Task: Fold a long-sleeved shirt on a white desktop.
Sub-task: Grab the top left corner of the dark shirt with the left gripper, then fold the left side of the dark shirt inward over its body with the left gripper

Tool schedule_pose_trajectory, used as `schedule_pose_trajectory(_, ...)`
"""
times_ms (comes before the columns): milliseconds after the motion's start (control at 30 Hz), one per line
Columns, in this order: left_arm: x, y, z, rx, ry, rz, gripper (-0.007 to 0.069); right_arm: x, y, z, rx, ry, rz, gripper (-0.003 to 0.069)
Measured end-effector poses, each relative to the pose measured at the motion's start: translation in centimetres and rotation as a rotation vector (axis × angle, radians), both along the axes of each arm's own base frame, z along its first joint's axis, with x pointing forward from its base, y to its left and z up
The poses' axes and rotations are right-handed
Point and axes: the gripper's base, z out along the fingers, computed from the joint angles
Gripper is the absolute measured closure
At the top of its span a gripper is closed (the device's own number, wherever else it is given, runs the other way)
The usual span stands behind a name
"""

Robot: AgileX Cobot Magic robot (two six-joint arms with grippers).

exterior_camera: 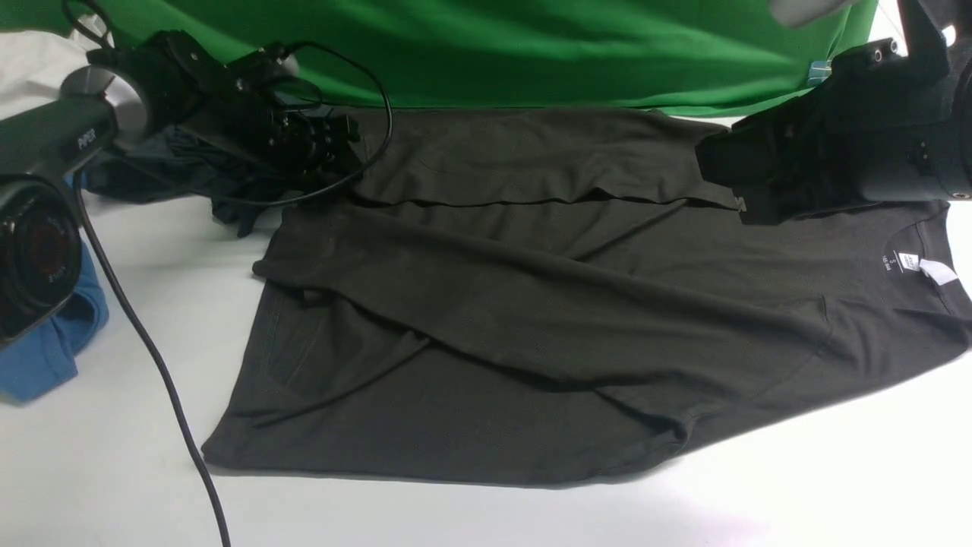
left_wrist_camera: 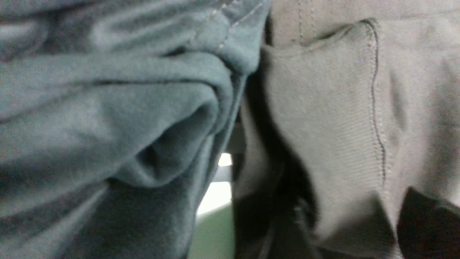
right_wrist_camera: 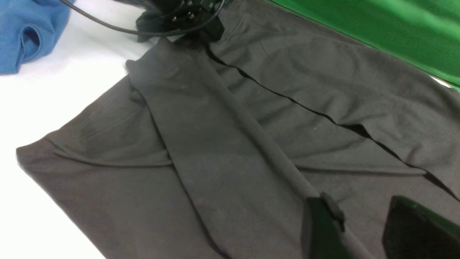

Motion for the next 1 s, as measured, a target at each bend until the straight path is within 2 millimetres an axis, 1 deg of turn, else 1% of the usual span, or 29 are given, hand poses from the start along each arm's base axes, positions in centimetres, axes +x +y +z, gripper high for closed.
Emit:
schedule_pose_trajectory(33, 0.0, 0.0, -0.1, 0.001, -0.002, 0.001, 0.0303, 0.0, 0.0, 0.0, 0.0, 0.0, 0.0, 0.0417)
schedule_pose_trajectory(67, 0.0, 0.0, 0.0, 0.002, -0.004, 0.001, 0.0311, 0.0, 0.0, 0.0, 0.0, 0.0, 0.0, 0.0417)
schedule_pose_trajectory(100, 0.1, 0.0, 0.0, 0.004, -0.008, 0.004, 0.0368, 0.0, 0.0, 0.0, 0.0, 0.0, 0.0, 0.0417)
schedule_pose_trajectory(167, 0.1, 0.1, 0.0, 0.006, -0.015, 0.006, 0.0454, 0.0, 0.0, 0.0, 0.0, 0.0, 0.0, 0.0417)
schedule_pose_trajectory(200, 0.2, 0.1, 0.0, 0.007, -0.017, 0.007, 0.0461, 0.0, 0.0, 0.0, 0.0, 0.0, 0.0, 0.0417)
schedule_pose_trajectory(267, 0.2, 0.1, 0.0, 0.007, -0.021, 0.01, 0.0533, 0.0, 0.0, 0.0, 0.0, 0.0, 0.0, 0.0417)
schedule_pose_trajectory(367, 0.2, 0.1, 0.0, 0.005, -0.021, 0.01, 0.0567, 0.0, 0.0, 0.0, 0.0, 0.0, 0.0, 0.0417)
schedule_pose_trajectory(533, 0.2, 0.0, 0.1, -0.007, -0.023, 0.011, 0.0568, 0.0, 0.0, 0.0, 0.0, 0.0, 0.0, 0.0417)
schedule_pose_trajectory(633, 0.1, -0.1, 0.7, -0.008, -0.026, -0.002, 0.0568, 0.0, 0.0, 0.0, 0.0, 0.0, 0.0, 0.0417)
schedule_pose_trajectory(700, -0.2, -0.2, 2.1, -0.01, -0.039, -0.016, 0.0568, 0.0, 0.0, 0.0, 0.003, 0.005, -0.003, 0.0417)
schedule_pose_trajectory(833, -1.2, -0.4, 6.1, -0.022, -0.066, -0.042, 0.0568, -0.1, 0.0, -0.2, 0.002, 0.029, -0.006, 0.0417)
schedule_pose_trajectory(867, -1.4, -0.4, 6.3, -0.024, -0.062, -0.044, 0.0568, -0.1, 0.0, -0.2, 0.002, 0.029, -0.006, 0.0417)
schedule_pose_trajectory(933, -2.7, -0.6, 9.5, -0.025, -0.061, -0.06, 0.0571, -0.2, 0.0, -0.3, -0.004, 0.043, -0.003, 0.0417)
schedule_pose_trajectory(967, -2.8, -0.6, 10.0, -0.02, -0.065, -0.062, 0.0571, -0.2, 0.0, -0.3, -0.005, 0.045, -0.003, 0.0417)
schedule_pose_trajectory(1000, -3.7, -0.5, 11.5, -0.003, -0.055, -0.07, 0.0571, -0.3, -0.1, -0.3, -0.005, 0.051, -0.003, 0.0417)
